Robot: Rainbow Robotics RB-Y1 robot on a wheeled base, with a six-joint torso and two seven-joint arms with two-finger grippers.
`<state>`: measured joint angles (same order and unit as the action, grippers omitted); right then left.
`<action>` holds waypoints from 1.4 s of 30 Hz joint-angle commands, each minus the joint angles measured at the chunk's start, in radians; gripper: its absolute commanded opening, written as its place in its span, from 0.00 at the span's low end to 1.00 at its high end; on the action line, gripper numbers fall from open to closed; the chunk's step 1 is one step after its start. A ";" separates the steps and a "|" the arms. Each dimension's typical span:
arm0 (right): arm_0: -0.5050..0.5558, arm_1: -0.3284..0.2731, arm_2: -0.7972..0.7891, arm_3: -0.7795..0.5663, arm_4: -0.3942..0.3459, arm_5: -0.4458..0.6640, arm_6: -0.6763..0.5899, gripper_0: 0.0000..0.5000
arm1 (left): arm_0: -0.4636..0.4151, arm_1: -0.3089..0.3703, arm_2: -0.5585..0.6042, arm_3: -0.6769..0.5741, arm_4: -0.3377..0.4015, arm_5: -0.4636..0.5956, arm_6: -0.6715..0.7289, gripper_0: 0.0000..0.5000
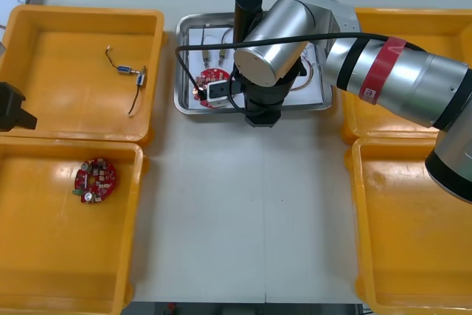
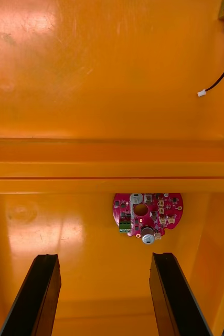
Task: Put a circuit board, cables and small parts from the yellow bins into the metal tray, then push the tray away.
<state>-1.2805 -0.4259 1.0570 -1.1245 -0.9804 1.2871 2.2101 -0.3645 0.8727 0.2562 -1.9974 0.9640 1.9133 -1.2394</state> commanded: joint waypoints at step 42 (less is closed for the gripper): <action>-0.125 0.078 -0.091 0.207 -0.003 -0.086 0.099 0.96 | 0.013 0.049 0.031 -0.026 0.007 0.007 -0.066 1.00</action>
<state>-1.3445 -0.3649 1.0005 -0.9110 -0.9855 1.2034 2.2787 -0.3645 0.8727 0.2562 -1.9975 0.9640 1.9133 -1.2394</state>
